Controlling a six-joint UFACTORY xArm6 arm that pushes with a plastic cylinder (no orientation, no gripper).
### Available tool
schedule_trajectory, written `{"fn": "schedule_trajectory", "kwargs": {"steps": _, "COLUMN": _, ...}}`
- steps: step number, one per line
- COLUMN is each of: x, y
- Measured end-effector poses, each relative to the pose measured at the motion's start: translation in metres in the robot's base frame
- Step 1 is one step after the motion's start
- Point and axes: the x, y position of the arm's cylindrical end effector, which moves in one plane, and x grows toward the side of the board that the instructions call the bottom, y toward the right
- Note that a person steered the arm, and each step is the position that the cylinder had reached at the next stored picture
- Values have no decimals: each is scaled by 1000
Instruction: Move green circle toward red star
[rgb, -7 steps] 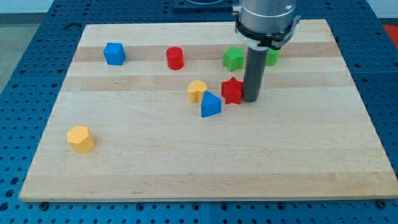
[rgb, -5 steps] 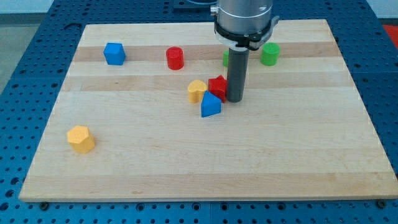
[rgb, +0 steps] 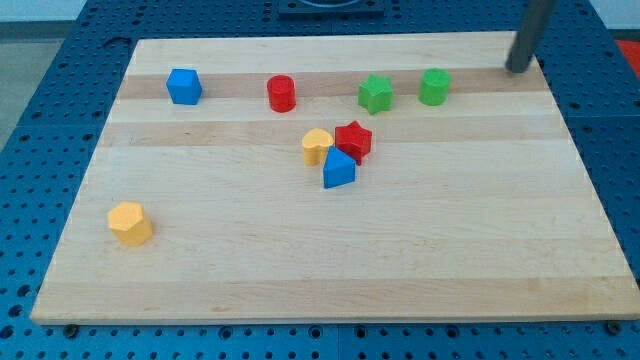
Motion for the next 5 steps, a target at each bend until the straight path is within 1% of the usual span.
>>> {"fn": "schedule_trajectory", "kwargs": {"steps": 1, "x": 3, "y": -72}}
{"fn": "schedule_trajectory", "kwargs": {"steps": 2, "x": 18, "y": -115}}
{"fn": "schedule_trajectory", "kwargs": {"steps": 3, "x": 5, "y": -89}}
{"fn": "schedule_trajectory", "kwargs": {"steps": 4, "x": -8, "y": -20}}
{"fn": "schedule_trajectory", "kwargs": {"steps": 5, "x": 5, "y": -11}}
